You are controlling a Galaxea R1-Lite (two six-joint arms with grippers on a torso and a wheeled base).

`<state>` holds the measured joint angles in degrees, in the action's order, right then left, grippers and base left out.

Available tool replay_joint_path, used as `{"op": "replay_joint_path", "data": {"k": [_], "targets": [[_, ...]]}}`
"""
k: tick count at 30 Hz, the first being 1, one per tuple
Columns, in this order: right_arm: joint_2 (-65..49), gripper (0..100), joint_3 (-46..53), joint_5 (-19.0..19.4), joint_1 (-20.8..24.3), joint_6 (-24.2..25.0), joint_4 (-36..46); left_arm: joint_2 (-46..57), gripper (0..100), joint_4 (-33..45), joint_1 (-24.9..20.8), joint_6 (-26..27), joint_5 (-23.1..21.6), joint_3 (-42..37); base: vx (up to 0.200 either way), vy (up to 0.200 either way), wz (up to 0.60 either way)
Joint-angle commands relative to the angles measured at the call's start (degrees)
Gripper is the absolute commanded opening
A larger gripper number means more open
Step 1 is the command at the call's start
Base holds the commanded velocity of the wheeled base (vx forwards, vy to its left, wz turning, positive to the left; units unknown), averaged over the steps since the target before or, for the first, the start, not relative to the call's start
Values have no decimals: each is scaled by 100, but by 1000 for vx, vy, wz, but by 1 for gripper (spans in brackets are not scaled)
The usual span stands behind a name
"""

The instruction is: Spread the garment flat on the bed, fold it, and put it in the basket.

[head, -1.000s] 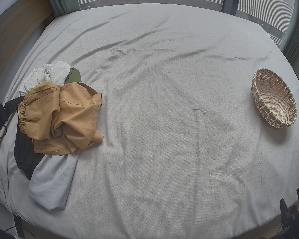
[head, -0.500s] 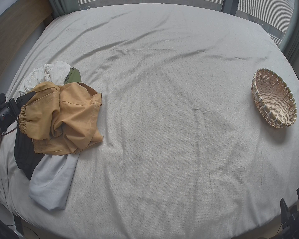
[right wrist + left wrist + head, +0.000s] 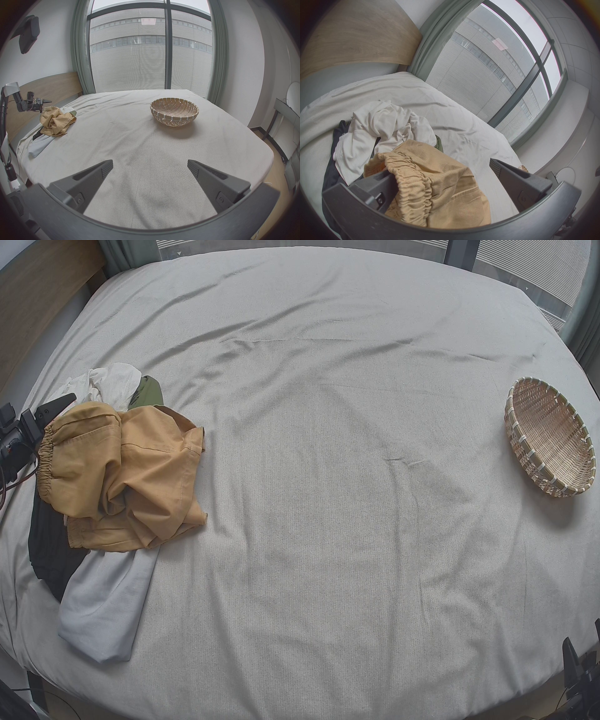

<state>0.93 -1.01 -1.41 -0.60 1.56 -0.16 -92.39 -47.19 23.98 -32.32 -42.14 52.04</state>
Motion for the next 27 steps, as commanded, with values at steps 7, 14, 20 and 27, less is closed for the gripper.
{"op": "replay_joint_path", "data": {"k": [7,14,20,27], "targets": [[-14,100,101,1,-2,-7,-2,-33,100,-950,37,630,-277,-713,0,0,0],[-14,100,101,1,-2,-7,-2,-33,100,-1486,45,639,-505,-941,0,0,0],[-14,100,101,1,-2,-15,-2,-104,0,-1512,54,841,-523,-1047,0,0,0],[-14,100,101,1,-2,-24,-2,-235,0,-1521,54,982,-523,-1047,0,0,0]]}}
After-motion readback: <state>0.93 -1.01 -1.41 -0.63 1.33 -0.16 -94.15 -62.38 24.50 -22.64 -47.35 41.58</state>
